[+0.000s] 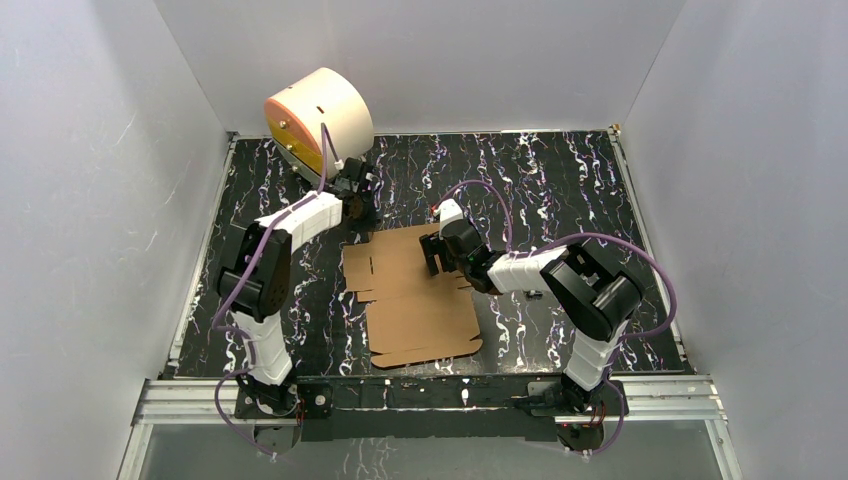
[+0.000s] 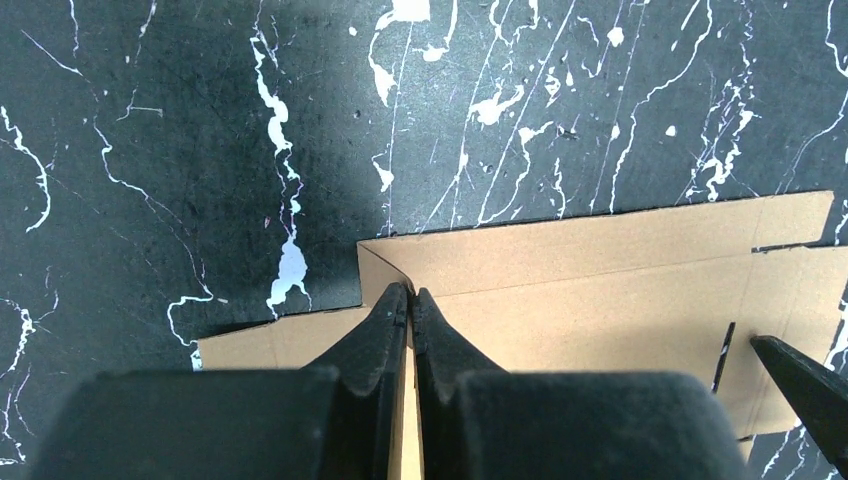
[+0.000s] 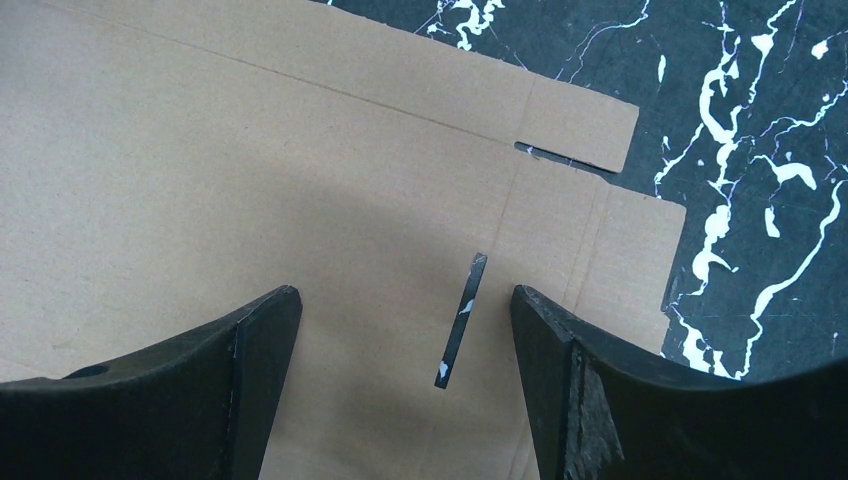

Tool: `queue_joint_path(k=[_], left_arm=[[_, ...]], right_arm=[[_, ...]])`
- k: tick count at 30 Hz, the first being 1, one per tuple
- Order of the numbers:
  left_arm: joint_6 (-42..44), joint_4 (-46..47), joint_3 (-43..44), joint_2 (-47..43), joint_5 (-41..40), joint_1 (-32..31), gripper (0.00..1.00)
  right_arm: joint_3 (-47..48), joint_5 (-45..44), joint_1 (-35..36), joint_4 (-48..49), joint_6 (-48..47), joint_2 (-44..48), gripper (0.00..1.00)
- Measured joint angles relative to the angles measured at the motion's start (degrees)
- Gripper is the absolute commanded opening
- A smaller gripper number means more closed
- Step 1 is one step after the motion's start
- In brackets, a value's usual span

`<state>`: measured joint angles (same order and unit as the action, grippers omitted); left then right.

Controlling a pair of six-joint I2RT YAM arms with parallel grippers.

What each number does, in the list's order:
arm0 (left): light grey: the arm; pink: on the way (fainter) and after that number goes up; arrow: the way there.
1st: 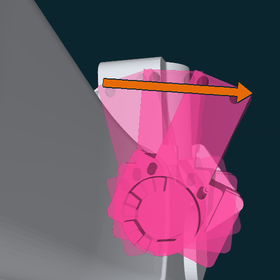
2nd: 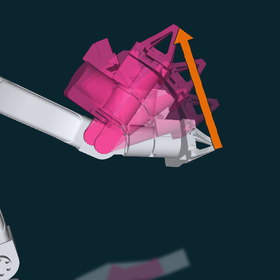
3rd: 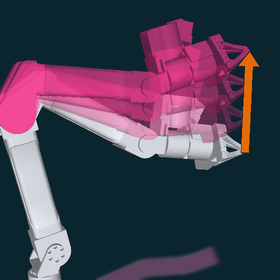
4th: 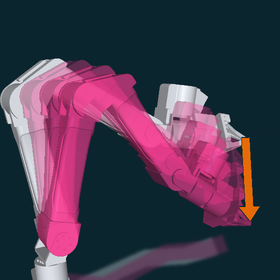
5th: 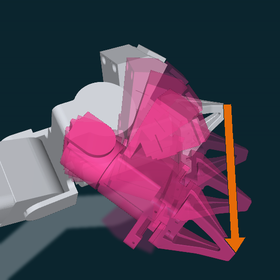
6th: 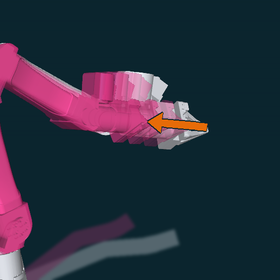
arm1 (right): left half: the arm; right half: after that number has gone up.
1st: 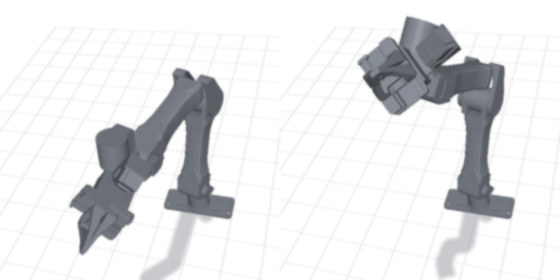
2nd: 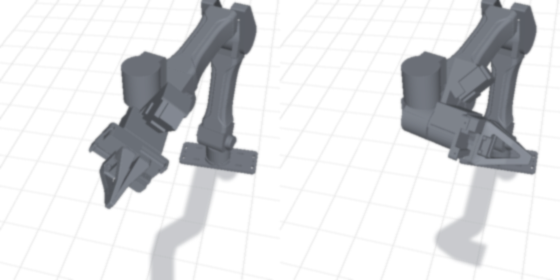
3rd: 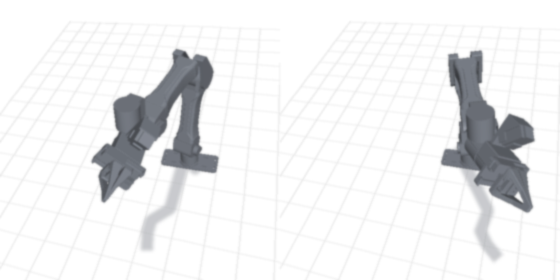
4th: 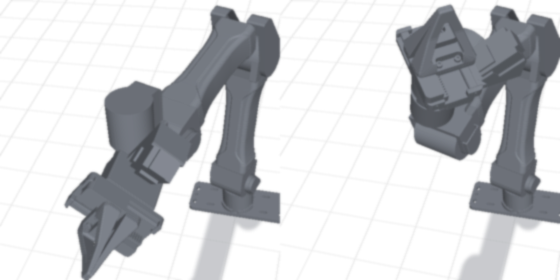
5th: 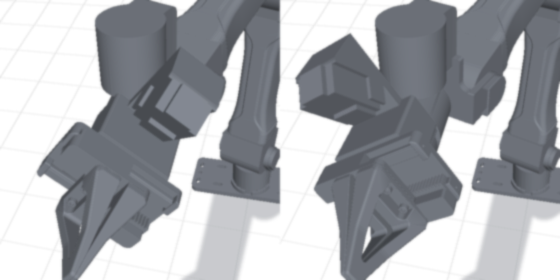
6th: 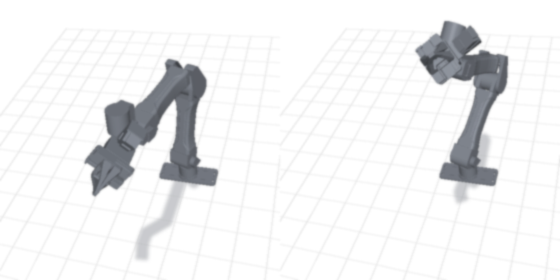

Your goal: Fold the paper box

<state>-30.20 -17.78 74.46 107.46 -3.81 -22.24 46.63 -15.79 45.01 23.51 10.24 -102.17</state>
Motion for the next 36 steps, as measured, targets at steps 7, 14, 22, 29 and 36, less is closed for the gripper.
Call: queue_joint_path(k=[7, 14, 22, 29, 36], left_arm=[[0.00, -1.42, 0.92, 0.28, -2.21, -0.66, 0.16], [-0.02, -4.33, -0.92, -5.99, -2.99, -0.70, 0.28], [-0.15, -4.76, -11.76, -22.91, 0.09, 5.95, 0.39], [-2.27, -2.01, -24.09, -28.17, 10.97, 12.66, 0.46], [-5.16, 1.77, -30.71, -28.02, 19.50, 15.02, 0.50]], right_arm=[[0.00, 0.02, 0.00, -0.04, 0.04, 0.04, 0.85], [0.00, 1.64, 0.07, -3.02, 0.59, 1.79, 0.87], [-0.31, 3.93, 0.07, -6.75, 1.84, 7.37, 0.88], [-2.62, 5.92, 0.07, -6.84, 3.48, 8.59, 0.88], [-5.64, 6.97, 0.00, -5.88, 4.59, 8.61, 0.88]])
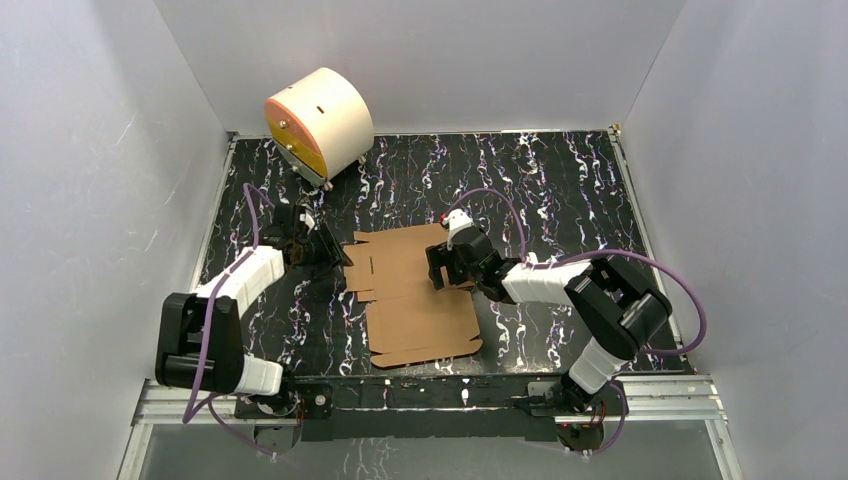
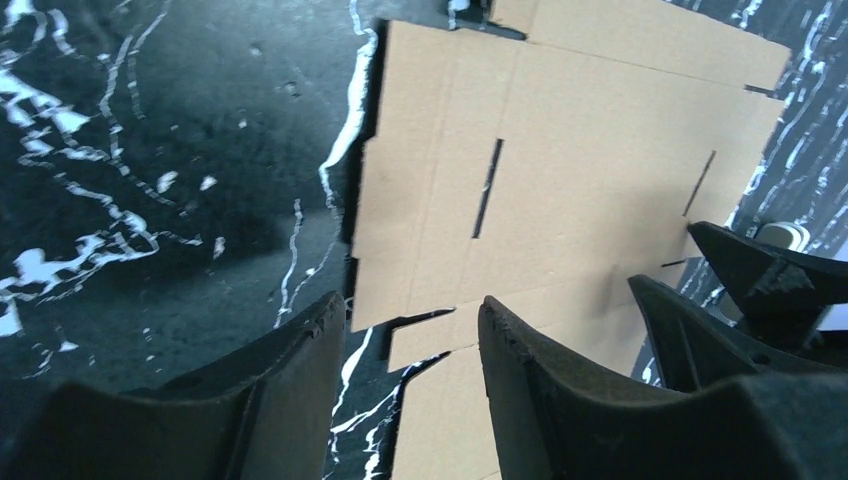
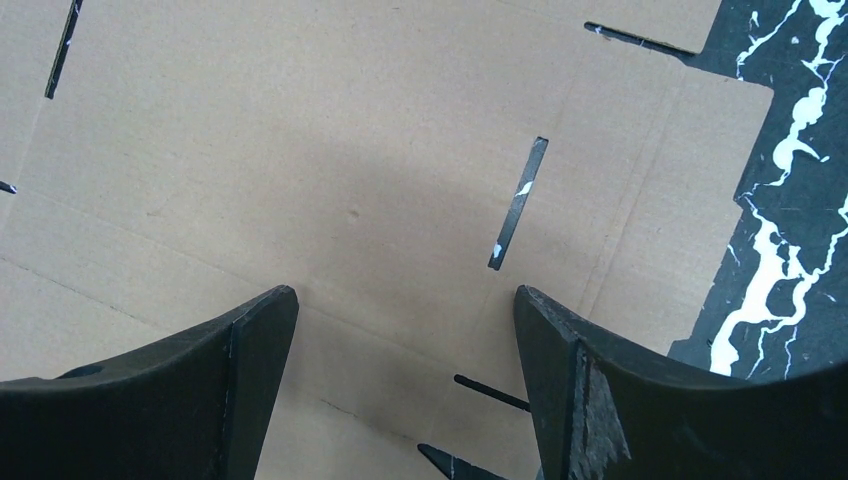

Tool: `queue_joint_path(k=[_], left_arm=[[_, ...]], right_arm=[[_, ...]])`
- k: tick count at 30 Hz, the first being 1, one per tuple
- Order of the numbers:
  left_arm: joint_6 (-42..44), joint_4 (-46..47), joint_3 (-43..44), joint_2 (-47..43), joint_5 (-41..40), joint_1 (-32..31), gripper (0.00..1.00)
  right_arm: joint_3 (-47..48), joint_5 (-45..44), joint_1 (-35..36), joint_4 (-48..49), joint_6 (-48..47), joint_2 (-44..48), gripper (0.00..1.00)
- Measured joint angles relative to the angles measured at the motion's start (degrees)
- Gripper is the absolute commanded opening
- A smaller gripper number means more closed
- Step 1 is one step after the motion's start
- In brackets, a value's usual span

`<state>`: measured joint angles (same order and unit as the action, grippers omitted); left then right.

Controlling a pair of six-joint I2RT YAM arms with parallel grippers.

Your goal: Fold the paper box

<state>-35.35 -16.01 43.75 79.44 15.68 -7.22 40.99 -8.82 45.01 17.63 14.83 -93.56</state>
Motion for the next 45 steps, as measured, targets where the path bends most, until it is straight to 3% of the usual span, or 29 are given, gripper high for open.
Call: queue_joint_path(k=[15, 20, 33, 41, 45], left_arm=[[-2.84, 8.48, -2.21, 6.82, 2.47, -0.02, 0.52], [-3.23, 10.10, -2.67, 7.32, 3.89, 0.00, 0.40], [-2.97, 9.18, -2.69, 4.28, 6.40, -1.09, 0.20], [-1.22, 4.96, 0.42, 4.17, -0.66, -7.21, 0.00], [0.04, 0.74, 4.26, 5.62, -8.52, -11.50, 0.00]], right_arm=[[-2.21, 0.07, -0.04, 4.48, -0.07, 0.00, 0.88], [-2.25, 0.15, -0.04, 4.68, -0.04, -0.02, 0.88], [-2.54, 0.26, -0.42, 5.95, -0.13, -0.35, 0.88], [-2.54, 0.28, -0.42, 6.60, -0.13, -0.68, 0.88], [-2.54, 0.04, -0.44, 6.99, -0.17, -1.01, 0.88]])
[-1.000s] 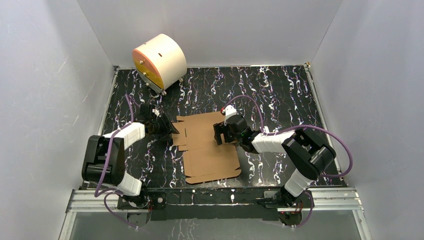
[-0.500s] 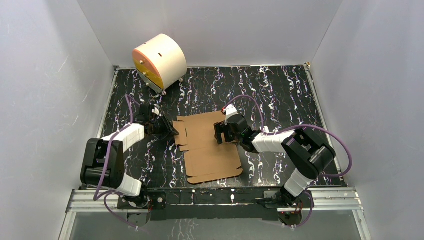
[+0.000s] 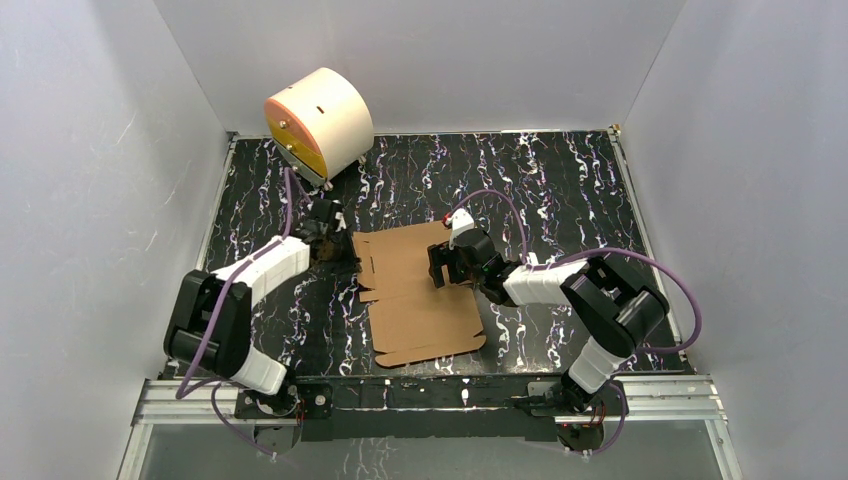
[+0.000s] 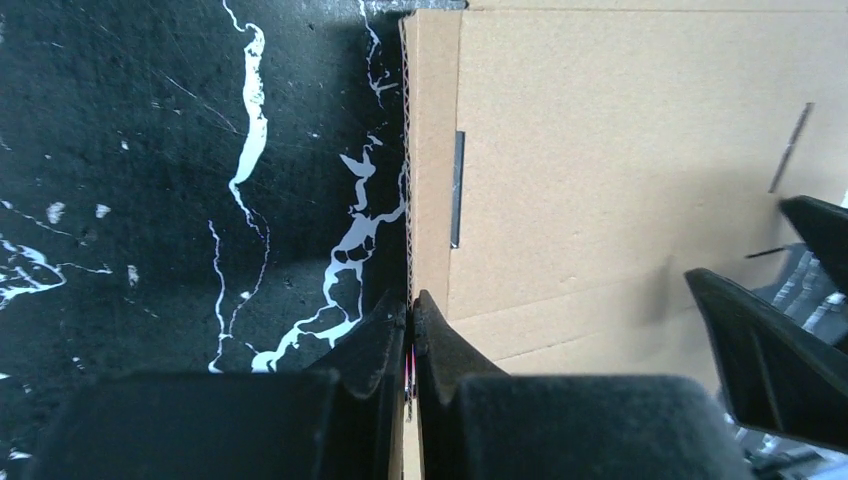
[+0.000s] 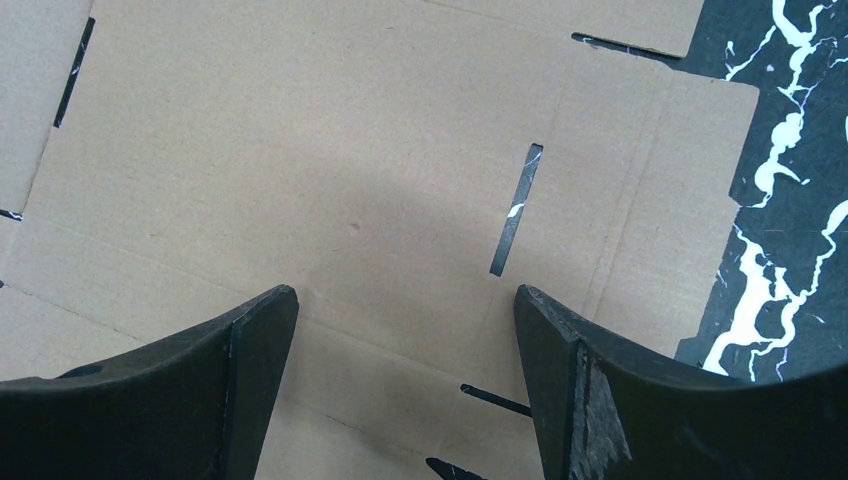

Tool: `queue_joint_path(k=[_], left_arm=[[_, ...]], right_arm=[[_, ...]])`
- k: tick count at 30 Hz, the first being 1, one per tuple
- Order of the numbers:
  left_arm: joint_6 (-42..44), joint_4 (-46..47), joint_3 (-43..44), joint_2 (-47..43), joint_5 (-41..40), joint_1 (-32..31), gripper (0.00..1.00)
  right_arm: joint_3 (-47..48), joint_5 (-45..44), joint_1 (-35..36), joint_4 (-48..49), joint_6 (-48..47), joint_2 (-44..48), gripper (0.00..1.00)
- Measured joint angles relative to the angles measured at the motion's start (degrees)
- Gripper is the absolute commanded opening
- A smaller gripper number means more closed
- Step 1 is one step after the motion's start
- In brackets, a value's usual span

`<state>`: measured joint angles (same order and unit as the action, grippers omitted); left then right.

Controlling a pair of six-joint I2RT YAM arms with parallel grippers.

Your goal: Fold the paper box

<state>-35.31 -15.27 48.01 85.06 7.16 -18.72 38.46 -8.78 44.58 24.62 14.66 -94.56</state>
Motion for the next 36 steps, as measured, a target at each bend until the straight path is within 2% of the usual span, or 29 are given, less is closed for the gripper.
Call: queue_joint_path(k=[6, 16, 17, 20, 23, 29, 36], left_arm=[[1.05, -6.01, 5.11, 3.37, -11.30, -4.74, 0.00], [1.88, -13.11, 12.68, 12.74, -23.56, -10.82, 0.00], [1.88, -13.31, 12.87, 12.90, -23.85, -11.30, 0.01], [1.86, -14.71, 14.14, 13.62, -25.16, -12.37, 0.11], [1.88, -15.91, 15.56, 13.77, -25.75, -13.57, 0.15], [1.81, -17.05, 17.62, 13.51, -25.59, -14.88, 0.20], [1.42, -17.35, 18.73, 13.31, -24.39, -15.39, 0.22]], right_arm=[[0.00, 0.00, 0.00, 1.16, 0.02, -0.50, 0.88], [0.00, -0.04, 0.02, 1.95, 0.04, -0.87, 0.88], [0.00, -0.07, 0.02, 2.12, 0.04, -0.96, 0.88], [0.00, -0.13, 0.00, 2.60, 0.02, -1.22, 0.88], [0.00, -0.13, 0.00, 2.86, 0.02, -1.31, 0.88], [0.00, -0.07, -0.07, 3.08, 0.07, -1.40, 0.88], [0.00, 0.00, -0.11, 3.17, 0.17, -1.42, 0.88]])
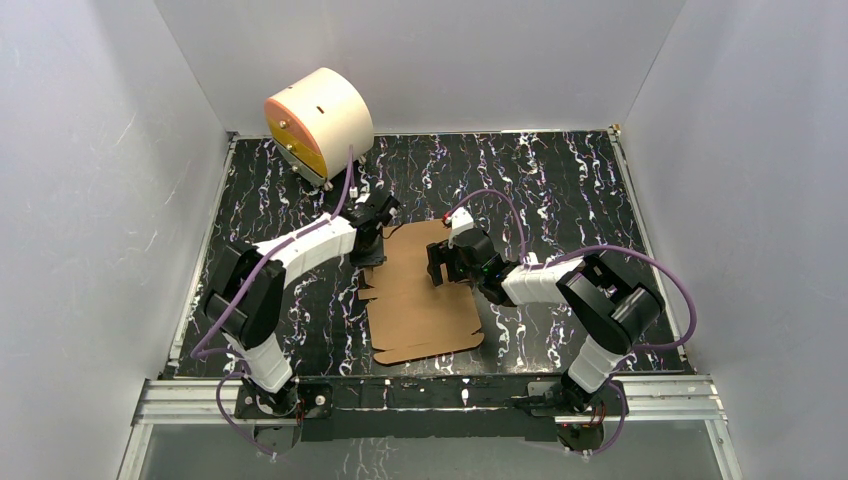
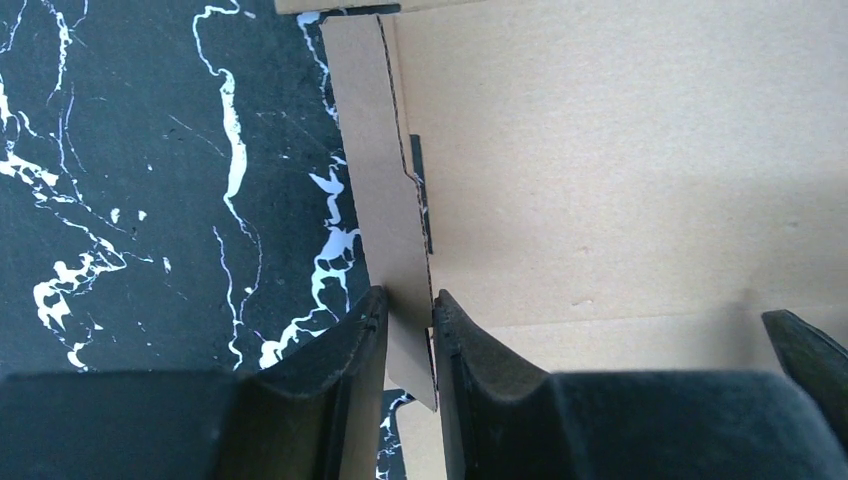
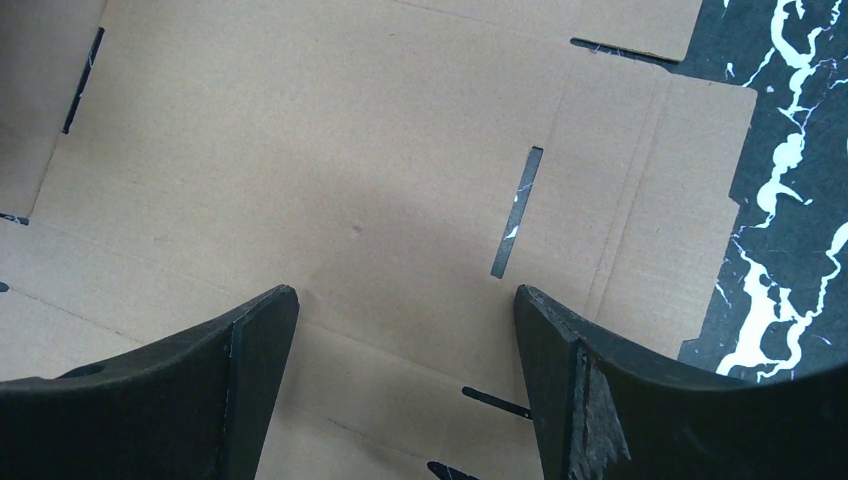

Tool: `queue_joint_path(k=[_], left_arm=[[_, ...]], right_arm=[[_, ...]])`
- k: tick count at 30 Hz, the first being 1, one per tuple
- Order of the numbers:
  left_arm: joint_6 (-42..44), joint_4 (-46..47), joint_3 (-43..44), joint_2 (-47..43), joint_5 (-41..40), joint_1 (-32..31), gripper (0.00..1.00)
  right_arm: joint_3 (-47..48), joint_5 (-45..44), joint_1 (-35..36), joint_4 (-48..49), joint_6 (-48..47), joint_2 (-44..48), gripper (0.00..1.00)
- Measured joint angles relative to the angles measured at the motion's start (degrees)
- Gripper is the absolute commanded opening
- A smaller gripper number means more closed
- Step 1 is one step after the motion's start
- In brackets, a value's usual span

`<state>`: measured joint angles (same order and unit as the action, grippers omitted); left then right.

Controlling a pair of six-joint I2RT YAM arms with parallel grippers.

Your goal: Fold the paper box

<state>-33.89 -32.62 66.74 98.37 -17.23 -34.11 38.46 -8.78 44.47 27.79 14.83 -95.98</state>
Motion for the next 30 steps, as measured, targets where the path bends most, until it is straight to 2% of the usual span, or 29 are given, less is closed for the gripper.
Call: queue_joint_path(k=[18, 25, 30], left_arm=[[-0.66, 2.03, 2.75, 1.90, 1.57, -3.28, 0.25], [-0.72, 1.99, 2.75, 1.68, 1.29, -3.37, 0.34], [-1.05, 1.09, 2.29, -2.19, 0.76, -3.58, 0.40]], right_arm=[[0.00, 0.24, -0.11, 0.11, 0.13, 0.00, 0.88], [0.00, 0.20, -0.11, 0.11, 0.17, 0.00, 0.88], [0.00, 0.22, -0.11, 0.11, 0.17, 0.02, 0.88]])
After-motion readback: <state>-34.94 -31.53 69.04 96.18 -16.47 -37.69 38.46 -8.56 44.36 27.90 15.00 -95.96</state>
